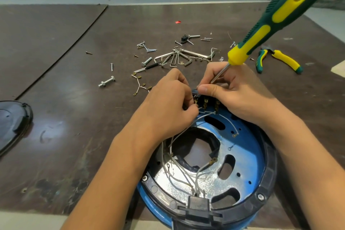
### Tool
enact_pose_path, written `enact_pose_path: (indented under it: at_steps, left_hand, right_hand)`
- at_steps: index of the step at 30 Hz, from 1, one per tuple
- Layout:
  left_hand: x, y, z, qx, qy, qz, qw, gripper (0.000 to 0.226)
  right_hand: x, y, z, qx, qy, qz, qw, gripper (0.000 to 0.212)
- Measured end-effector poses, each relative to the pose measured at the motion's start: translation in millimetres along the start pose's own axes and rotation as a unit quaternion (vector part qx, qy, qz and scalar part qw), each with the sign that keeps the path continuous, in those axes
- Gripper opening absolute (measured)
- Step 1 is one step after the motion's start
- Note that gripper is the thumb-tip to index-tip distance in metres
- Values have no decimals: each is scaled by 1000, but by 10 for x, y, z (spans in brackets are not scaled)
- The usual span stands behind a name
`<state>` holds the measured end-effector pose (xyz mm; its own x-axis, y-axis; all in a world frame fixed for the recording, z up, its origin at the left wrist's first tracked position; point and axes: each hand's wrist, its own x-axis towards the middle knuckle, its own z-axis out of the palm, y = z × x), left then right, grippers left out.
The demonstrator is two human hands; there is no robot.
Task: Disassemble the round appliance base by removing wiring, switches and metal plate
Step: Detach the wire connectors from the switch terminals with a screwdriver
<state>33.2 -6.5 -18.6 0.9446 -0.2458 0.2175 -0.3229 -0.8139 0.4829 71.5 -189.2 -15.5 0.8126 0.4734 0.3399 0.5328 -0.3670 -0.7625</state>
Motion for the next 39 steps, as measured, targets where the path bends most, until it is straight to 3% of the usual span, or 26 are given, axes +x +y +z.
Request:
enact_pose_path:
  at_steps: [6, 13, 25, 34, 39]
  left_hand:
    - [-1, 21, -6, -7, -2, 1, 1000, 18]
    - [-7, -6, 10, -11, 6, 1, 1000, 17]
    - [9, -12, 10, -9, -11, 2, 1000, 17]
    - [7, -2, -1, -11, -15, -2, 1000, 17]
    - [6, 4, 4, -12, -11, -4, 1000, 16]
  right_hand:
    - [-32, 18, 23, -11, 21, -23, 999, 15]
    - [-16, 44, 11, -20, 39, 25, 999, 16]
    - [74, 79, 8, 151, 42, 166, 974, 21]
    - [77, 89, -16, 211, 27, 208, 955, 26]
    - [46, 103, -21, 202, 25, 163, 965, 23]
